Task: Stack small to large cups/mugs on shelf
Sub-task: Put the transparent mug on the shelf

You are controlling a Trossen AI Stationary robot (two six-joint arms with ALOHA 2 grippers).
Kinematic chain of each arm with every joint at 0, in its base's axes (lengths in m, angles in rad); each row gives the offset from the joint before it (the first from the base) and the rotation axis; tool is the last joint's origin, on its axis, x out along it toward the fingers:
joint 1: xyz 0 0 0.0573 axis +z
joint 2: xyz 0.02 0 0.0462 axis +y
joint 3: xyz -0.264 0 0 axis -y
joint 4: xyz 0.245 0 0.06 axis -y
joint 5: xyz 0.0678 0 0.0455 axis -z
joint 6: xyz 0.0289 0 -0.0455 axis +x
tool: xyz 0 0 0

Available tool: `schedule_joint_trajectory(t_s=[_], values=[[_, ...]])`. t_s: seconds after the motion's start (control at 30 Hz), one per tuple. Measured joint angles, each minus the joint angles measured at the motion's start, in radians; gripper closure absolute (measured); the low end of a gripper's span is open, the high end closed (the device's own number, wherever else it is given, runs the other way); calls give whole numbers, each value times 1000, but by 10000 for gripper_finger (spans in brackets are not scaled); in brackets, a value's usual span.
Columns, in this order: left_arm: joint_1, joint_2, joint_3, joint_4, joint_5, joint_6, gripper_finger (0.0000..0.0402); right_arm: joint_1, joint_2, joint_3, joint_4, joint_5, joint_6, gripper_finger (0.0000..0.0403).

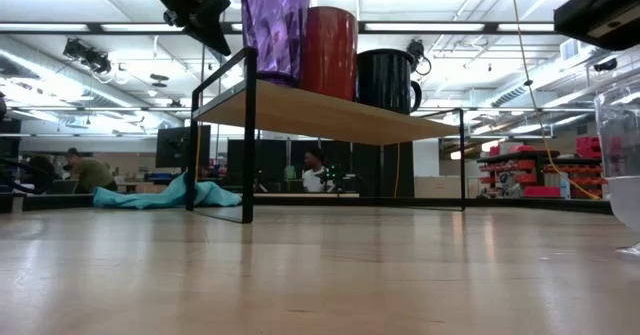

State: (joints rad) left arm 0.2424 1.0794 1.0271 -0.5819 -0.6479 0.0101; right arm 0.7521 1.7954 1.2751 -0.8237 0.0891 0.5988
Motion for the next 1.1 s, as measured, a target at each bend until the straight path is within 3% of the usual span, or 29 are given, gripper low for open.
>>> schedule_joint_trajectory(t_s=[0.3,0.57,0.87,1.1], values=[[-7,0,0,-20,2,-6,379,-45,-81,33,-202,1,-27,397],[-62,0,0,-137,4,-78,389,-153,-266,34,-356,107,-127,398],[-116,0,0,-192,4,-149,374,-367,-482,35,-380,219,-335,398],[-147,0,0,-195,4,-156,384,-584,-528,35,-381,226,-532,391]])
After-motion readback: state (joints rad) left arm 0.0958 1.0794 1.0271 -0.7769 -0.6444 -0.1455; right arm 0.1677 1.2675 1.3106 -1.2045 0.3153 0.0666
